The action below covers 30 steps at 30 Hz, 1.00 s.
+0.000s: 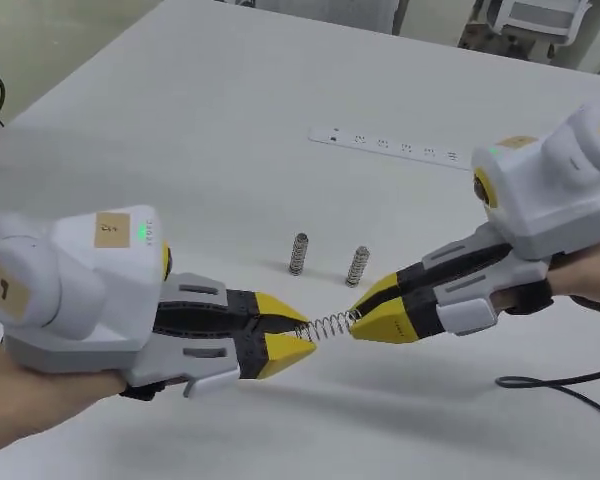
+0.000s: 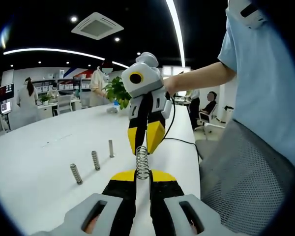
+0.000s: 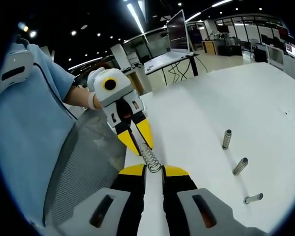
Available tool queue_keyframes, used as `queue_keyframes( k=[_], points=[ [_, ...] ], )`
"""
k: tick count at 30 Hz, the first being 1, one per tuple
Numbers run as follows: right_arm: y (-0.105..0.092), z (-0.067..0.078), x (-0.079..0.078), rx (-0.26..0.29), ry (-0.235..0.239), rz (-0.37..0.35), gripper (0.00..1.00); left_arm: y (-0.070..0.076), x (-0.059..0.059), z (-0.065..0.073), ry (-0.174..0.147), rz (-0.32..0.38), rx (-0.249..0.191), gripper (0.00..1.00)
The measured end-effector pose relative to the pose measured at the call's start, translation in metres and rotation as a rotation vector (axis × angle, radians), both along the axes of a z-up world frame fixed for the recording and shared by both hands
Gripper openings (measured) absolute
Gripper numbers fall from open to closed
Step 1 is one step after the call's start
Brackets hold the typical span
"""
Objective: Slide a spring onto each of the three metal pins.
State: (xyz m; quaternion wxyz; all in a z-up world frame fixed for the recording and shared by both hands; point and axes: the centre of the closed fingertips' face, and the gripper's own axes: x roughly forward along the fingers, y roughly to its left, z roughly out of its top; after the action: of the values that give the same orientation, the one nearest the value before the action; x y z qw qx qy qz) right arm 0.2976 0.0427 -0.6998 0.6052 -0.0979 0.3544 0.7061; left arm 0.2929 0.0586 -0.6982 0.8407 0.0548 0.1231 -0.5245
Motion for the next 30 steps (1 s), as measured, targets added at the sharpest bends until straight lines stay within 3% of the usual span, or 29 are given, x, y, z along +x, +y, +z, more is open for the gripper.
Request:
queue_keyframes(
  k=[11, 14, 22, 26, 30],
  points=[
    [-0.0010, -0.0027, -0.0026, -0.022, -0.031, 0.031, 0.07, -0.0005, -0.0004, -0.0010, 0.005, -0.009, 0.002, 0.02],
    [-0.0017, -0.0027, -0.0018, -0.029, -0.039, 0.035, 0.00, -0.0009, -0.0007, -0.0014, 0.004, -0.013, 0.005, 0.01],
    [-0.0079, -0.0032, 0.0007, -0.059, -0.056, 0.041, 0.00, 0.0003, 0.0010, -0.0006, -0.001, -0.009, 0.008, 0.01],
    [-0.0068, -0.0009, -0.0011, -0.043, -0.033, 0.032, 0.14, -0.0013, 0.0003, 0.0000, -0.004, -0.011, 0.007, 0.01],
    [-0.0056, 0.0024, 0.0012, -0.030, -0.033, 0.021, 0.15, -0.0014, 0.0006, -0.0008, -0.001, -0.012, 0.008, 0.01]
  ],
)
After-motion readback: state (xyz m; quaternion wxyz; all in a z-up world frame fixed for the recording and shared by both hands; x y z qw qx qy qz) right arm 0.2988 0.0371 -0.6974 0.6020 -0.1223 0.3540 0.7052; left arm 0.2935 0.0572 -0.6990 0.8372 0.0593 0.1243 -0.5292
